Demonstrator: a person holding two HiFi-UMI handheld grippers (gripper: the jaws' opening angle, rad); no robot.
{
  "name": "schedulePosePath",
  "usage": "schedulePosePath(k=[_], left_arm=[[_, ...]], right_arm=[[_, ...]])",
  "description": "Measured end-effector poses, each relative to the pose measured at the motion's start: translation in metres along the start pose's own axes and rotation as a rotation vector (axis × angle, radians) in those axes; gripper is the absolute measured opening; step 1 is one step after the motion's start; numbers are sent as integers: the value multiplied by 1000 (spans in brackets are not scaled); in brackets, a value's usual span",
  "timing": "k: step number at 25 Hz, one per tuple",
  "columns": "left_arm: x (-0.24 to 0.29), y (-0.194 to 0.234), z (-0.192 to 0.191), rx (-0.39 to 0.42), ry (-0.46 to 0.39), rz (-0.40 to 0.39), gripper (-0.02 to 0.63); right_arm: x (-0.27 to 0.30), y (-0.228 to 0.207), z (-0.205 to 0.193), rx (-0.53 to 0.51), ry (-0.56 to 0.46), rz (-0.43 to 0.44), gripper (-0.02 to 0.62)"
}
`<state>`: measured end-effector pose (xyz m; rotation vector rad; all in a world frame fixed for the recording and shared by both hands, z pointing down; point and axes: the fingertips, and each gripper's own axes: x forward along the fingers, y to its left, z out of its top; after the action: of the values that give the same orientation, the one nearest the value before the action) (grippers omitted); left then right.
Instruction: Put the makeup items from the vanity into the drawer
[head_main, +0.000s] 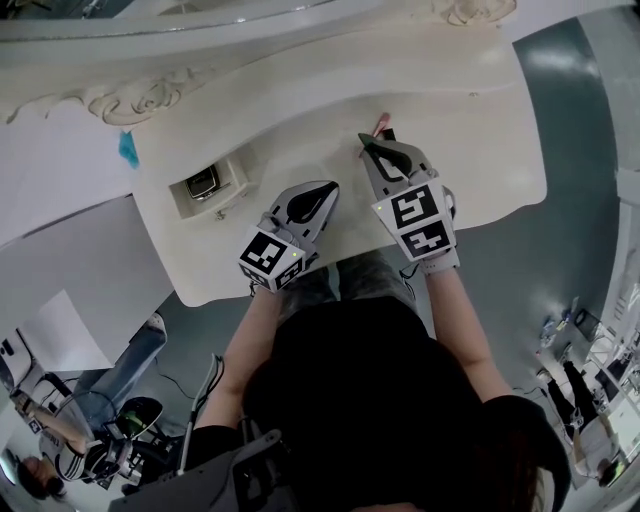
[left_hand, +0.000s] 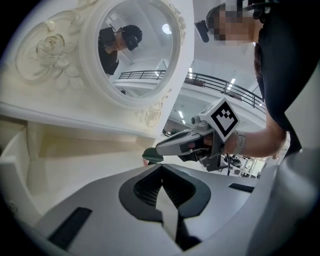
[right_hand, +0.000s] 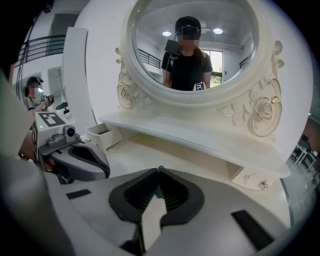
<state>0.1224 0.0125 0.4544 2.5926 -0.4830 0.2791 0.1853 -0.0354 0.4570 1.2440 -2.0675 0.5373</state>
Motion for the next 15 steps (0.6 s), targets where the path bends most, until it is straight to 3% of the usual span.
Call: schedulePosePath(k=[15], left_arm=[[-84,29,-2,-39,-85,145,12]], right_arm=[[33,112,57,-145,-38,199,37]])
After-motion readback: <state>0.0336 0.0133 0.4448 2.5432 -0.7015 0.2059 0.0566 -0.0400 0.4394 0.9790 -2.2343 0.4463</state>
